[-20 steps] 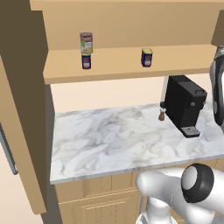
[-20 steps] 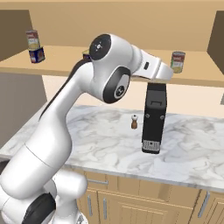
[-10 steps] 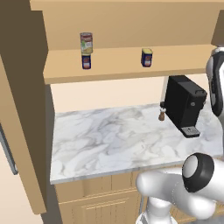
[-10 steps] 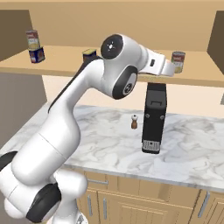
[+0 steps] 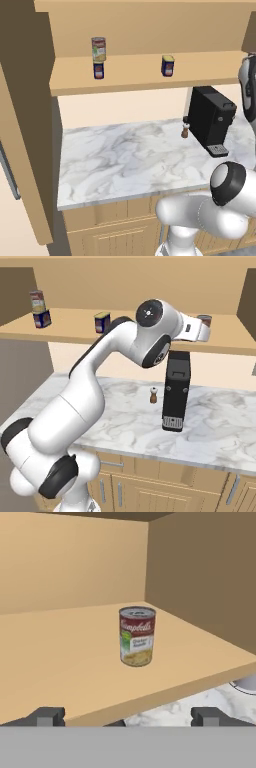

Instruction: Stack two cans on top of the other two cans in the cabinet.

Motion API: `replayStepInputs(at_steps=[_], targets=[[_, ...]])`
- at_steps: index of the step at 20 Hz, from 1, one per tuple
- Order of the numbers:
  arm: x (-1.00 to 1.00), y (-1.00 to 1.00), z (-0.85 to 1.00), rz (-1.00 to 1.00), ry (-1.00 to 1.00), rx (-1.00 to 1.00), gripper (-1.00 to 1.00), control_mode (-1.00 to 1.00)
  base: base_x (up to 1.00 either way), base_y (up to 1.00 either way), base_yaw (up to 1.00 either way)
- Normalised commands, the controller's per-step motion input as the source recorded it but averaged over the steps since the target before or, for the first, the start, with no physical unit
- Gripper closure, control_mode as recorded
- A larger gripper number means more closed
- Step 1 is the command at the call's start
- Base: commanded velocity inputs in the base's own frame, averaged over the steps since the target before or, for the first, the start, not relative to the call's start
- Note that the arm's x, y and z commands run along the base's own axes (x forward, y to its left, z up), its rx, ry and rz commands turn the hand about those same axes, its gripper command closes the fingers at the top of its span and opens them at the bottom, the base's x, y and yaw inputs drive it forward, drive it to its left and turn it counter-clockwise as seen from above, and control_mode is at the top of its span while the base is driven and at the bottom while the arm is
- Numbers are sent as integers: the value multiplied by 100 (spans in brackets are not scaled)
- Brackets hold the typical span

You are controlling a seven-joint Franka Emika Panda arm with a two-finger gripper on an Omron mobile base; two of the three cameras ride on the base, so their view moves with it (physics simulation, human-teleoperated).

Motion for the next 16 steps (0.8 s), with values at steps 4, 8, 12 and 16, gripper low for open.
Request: replayStepInputs(at_steps=[4,8,12,16], targets=[[19,-14,-4,1,0,-4,-100,-100,0,0,0],[23,-16,-5,0,0,-2,-100,-100,0,0,0],[29,-10,-8,0,0,0,-100,-100,0,0,0],[30,-12,-7,0,0,0,-100,-100,0,0,0]])
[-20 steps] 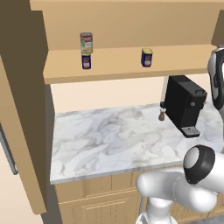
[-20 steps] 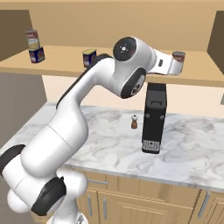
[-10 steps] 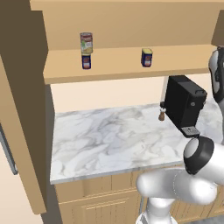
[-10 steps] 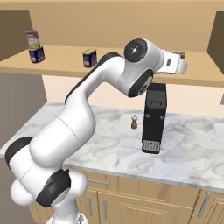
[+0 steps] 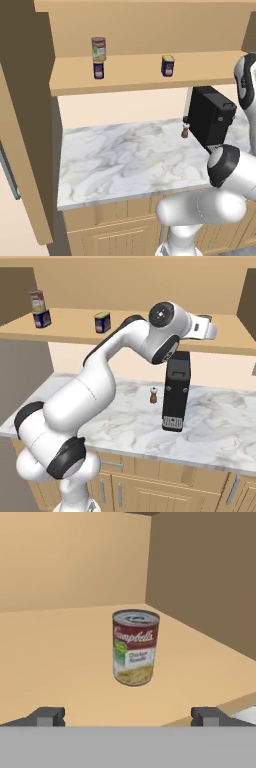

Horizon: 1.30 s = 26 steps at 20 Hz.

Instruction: Stack two cans on top of the other two cans in the cabinet.

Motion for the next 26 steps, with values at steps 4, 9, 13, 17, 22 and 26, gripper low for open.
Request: replayStepInputs(at_steps=[4,9,13,17,22,26], targets=[[28,-15,-7,0,0,0,-100,-100,0,0,0],[28,-18,-3,0,0,0,-100,-100,0,0,0],[26,-17,0,0,0,0,-100,-100,0,0,0],[16,-14,-1,0,0,0,-100,-100,0,0,0],[14,-11,-4,0,0,0,-100,-100,0,0,0],[13,-12,-5,0,0,0,-100,-100,0,0,0]])
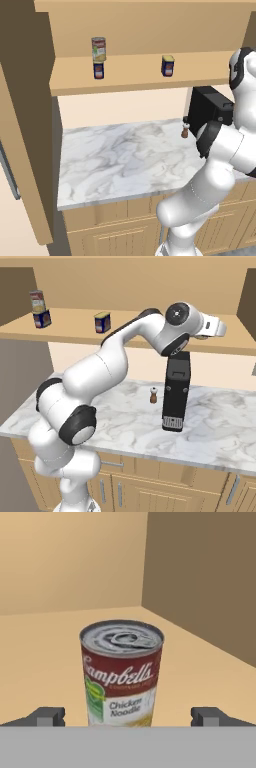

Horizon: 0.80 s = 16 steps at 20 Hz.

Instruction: Stack two cans on top of the other two cans in the cabinet.

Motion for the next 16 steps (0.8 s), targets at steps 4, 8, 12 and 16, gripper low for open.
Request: replayStepInputs(at_steps=[4,8,12,16], targets=[[15,-2,-7,0,0,0,-100,-100,0,0,0],[15,-1,-3,0,0,0,-100,-100,0,0,0],[18,0,-2,0,0,0,-100,-100,0,0,0],[21,-4,0,0,0,0,-100,-100,0,0,0]])
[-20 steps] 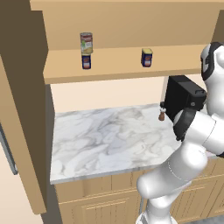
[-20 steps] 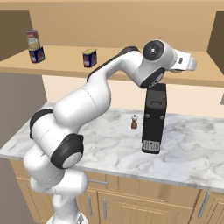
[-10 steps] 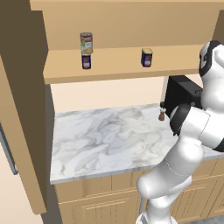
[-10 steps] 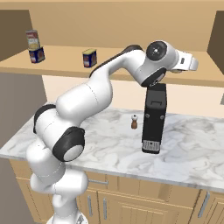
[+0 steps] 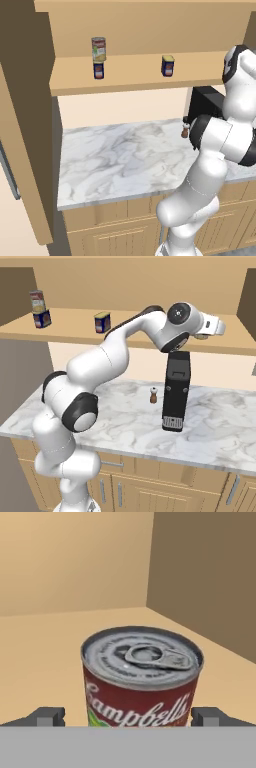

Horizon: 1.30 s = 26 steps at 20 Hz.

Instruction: Stack two cans on top of the other two cans in the cabinet.

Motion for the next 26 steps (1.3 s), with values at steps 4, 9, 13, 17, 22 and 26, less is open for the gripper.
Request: replayStepInputs(at_steps=[4,9,13,17,22,26], targets=[[18,-6,0,0,0,0,-100,-100,0,0,0],[14,-3,-1,0,0,0,-100,-100,0,0,0],[4,-3,0,0,0,0,100,-100,0,0,0],[-2,-2,-2,0,0,0,100,-100,0,0,0],[-8,-1,-4,0,0,0,100,-100,0,0,0],[-30,21,0,0,0,2,100,-100,0,0,0]])
